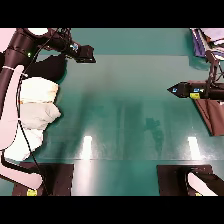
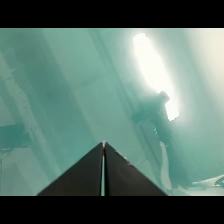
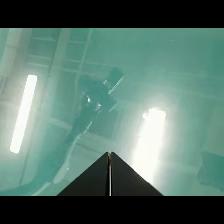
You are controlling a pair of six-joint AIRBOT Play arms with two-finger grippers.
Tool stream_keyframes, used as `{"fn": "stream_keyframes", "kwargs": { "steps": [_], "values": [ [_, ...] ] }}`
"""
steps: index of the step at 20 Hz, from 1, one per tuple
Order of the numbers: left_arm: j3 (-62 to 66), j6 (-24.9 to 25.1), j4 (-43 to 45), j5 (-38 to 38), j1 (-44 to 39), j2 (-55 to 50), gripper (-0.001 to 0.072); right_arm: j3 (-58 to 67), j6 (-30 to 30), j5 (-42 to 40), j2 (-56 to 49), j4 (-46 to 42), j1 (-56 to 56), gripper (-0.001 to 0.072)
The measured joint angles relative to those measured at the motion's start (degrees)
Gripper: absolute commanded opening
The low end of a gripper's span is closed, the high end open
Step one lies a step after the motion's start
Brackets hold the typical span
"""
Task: Fold the shirts.
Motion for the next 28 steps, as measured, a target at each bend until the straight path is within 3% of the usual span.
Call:
{"fn": "stream_keyframes", "kwargs": {
  "steps": [14, 19, 21, 22, 24, 28],
  "values": [
    [0.0, 0.0, -0.1, 0.2, 0.0, 0.0, 0.0028, 0.0, 0.0, -0.1, 0.0, 0.0, 0.2, 0.0016],
    [0.0, 0.0, 0.2, 4.5, 0.0, 0.0, 0.0046, 0.0, 0.0, -0.1, 0.0, 0.1, 0.2, 0.0016],
    [0.0, 0.9, 1.9, 5.9, 0.0, -0.1, 0.0635, 0.0, 0.0, -0.1, 0.0, 0.1, 0.2, 0.0015],
    [0.0, 1.6, 4.4, 6.8, 0.0, -0.2, 0.0681, 0.0, 0.0, -0.1, 0.0, 0.1, 0.2, 0.0016],
    [-0.2, 0.4, 12.8, 9.2, 0.2, -0.3, 0.0681, 0.0, 0.0, -0.1, 0.0, 0.1, 0.2, 0.0016],
    [-0.7, -6.7, 30.7, 14.0, 4.0, -2.4, 0.0681, 0.0, 0.0, -0.1, 0.0, 0.1, 0.2, 0.0015]
  ]
}}
